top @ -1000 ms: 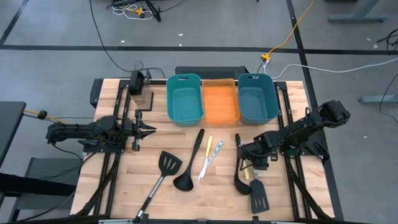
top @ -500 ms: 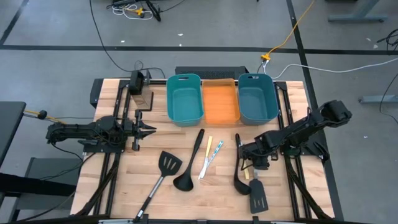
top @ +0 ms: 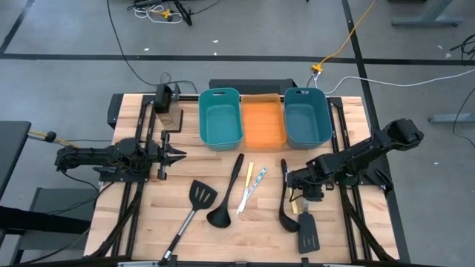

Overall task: Pick & Place Kitchen Items
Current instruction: Put the right black spatula into the green bin

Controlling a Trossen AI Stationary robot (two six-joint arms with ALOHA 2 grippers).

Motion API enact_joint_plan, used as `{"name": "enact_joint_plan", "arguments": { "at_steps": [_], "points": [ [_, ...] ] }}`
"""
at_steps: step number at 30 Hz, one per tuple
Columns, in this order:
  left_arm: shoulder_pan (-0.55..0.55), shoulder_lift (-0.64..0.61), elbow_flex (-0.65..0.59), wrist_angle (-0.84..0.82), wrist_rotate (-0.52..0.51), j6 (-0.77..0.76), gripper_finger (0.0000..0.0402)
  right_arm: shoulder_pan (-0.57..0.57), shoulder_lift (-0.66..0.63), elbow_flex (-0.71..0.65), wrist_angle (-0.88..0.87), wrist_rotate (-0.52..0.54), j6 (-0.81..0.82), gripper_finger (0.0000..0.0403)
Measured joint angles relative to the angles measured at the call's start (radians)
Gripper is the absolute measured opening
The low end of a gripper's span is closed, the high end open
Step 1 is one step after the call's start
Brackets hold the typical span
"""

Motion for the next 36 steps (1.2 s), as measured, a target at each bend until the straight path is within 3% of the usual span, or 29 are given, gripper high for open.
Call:
{"name": "enact_joint_plan", "arguments": {
  "at_steps": [11,36],
  "points": [
    [0.0,0.0,0.0,0.0,-0.001,0.0,0.0049,0.006,-0.017,0.002,-0.027,-0.003,0.0,0.0122],
    [0.0,0.0,0.0,0.0,0.0,0.0,0.0049,0.091,-0.214,0.002,-0.181,-0.013,0.052,0.0121]
  ]
}}
